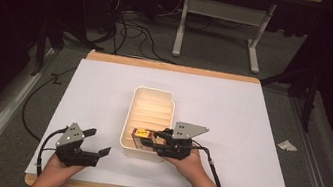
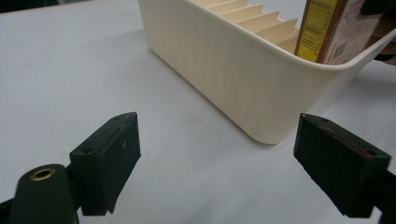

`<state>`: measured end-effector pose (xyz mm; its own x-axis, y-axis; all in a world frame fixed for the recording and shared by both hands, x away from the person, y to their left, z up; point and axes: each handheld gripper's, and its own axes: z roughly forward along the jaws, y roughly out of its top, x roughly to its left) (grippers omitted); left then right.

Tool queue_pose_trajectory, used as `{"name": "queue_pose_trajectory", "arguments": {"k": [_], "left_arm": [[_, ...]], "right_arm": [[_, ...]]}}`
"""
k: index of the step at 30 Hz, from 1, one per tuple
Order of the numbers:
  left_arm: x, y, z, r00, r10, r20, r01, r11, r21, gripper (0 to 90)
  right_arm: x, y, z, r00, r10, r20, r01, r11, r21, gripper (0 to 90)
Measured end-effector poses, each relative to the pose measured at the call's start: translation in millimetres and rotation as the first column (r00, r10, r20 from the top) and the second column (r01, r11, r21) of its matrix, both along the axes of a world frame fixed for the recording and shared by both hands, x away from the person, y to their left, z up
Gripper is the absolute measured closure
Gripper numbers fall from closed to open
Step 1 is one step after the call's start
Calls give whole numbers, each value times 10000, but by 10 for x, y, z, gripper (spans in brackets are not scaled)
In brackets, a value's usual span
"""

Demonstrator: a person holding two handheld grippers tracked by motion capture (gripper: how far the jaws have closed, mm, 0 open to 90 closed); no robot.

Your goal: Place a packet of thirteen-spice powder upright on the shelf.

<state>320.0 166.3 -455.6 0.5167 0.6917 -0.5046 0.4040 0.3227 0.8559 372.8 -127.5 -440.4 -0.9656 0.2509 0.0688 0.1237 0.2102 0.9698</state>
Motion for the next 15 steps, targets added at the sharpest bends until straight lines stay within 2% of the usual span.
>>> {"name": "queue_pose_trajectory", "arguments": {"k": [15], "left_arm": [[18,-31,8,10000,-76,11,76,10000,-41,153]], "right_arm": [[-62,-85,-42,9996,-289,54,290,9992,-284,678]]}}
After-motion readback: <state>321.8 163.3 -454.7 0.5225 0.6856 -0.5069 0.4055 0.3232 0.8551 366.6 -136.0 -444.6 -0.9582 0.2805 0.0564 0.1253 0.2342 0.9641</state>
